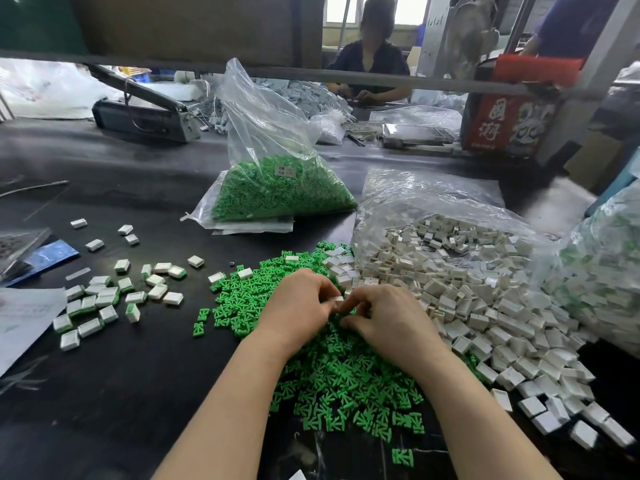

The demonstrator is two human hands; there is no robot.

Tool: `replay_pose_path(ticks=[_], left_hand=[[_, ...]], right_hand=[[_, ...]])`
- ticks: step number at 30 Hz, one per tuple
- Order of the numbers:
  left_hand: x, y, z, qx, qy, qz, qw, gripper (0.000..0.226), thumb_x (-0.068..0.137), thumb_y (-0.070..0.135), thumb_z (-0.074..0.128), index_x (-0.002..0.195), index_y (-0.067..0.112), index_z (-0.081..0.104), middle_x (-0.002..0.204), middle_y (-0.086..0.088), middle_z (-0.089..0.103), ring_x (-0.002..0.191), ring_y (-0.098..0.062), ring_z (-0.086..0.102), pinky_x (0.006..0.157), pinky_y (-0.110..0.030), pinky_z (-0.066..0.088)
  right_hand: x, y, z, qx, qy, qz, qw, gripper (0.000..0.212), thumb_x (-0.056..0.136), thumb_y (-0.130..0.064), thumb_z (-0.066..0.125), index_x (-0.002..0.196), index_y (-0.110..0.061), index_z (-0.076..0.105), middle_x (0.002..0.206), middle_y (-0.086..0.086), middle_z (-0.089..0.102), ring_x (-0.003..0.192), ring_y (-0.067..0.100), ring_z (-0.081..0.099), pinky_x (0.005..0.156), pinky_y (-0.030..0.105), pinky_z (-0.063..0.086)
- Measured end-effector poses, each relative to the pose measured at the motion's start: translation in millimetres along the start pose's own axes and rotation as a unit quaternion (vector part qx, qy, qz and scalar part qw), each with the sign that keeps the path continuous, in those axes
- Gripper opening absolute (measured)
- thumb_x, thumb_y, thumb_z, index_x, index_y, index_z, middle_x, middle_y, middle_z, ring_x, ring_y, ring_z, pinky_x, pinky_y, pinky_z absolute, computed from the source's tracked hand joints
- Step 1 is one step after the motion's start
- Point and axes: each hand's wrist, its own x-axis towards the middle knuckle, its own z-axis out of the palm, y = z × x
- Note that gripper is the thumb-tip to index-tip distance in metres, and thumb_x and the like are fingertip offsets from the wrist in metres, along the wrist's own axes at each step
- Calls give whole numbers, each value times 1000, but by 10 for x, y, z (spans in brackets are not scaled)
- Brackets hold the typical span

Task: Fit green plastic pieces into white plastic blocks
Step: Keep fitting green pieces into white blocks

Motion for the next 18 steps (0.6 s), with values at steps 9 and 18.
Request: replay_pose_path(ticks=[9,18], left_hand=[[13,15,-55,-197,76,-43,976,16,74,15,84,79,17,70,75,1,71,72,-13,67,69,-27,56],[-29,140,-132,-397,68,6,915,23,74,1,82,87,10,66,77,-8,72,73,-20,73,67,-25,59]], right_hand=[[35,92,-5,153,99,4,983,7,77,-34,81,78,-32,75,67,-20,63,61,-9,52,59,15,34],[12,42,-131,496,120,46,859,10,79,-12,77,87,-17,73,82,8,74,68,13,64,57,18,49]])
